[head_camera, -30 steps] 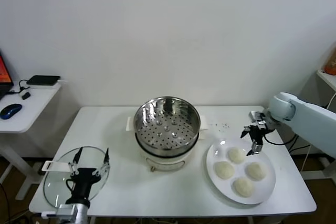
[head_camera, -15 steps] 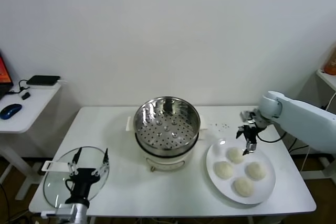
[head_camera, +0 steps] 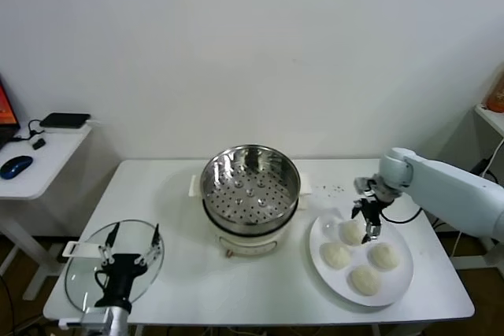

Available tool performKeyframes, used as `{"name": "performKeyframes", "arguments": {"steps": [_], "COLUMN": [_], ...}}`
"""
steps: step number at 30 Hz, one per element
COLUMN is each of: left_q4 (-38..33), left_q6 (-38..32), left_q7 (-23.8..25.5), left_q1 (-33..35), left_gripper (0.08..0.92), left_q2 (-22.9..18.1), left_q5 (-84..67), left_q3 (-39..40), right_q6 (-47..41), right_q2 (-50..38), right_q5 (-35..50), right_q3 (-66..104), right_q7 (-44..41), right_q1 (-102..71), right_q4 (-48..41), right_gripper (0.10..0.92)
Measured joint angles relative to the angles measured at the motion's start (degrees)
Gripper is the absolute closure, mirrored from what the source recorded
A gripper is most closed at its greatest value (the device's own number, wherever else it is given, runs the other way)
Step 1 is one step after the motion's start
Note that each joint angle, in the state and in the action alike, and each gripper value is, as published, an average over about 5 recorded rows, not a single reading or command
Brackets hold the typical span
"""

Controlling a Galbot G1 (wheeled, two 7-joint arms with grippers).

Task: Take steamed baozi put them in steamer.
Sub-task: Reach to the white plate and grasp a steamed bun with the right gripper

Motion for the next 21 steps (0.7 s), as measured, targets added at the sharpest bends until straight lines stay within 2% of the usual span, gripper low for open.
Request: {"name": "performKeyframes", "arguments": {"steps": [9,12,21], "left_q4": [0.04,0.04,0.04], "left_q6": [0.00,0.00,-0.11], "left_q7": [-0.05,-0.08,-0.15], "left_q1": [0.01,0.05,0.30], "left_gripper": [0.177,0.177,0.177], "left_q2": [-0.02,-0.05,-0.28], "left_q5": [0.00,0.00,0.00], "left_q3": [0.09,0.08,0.16], "right_q6": [0.32,0.44,0.61], "right_q2": [0.34,0.41,0.45], "right_q5": [-0.62,-0.76,-0.89], "right_q3": [1.33,1.73,2.79], "right_q7": [0.10,0.12,0.21], "right_q1": [-1.28,-1.55,-2.15], "right_q4": [-1.23,-1.58,-1.83], "right_gripper": [0.203,0.225,0.440]}}
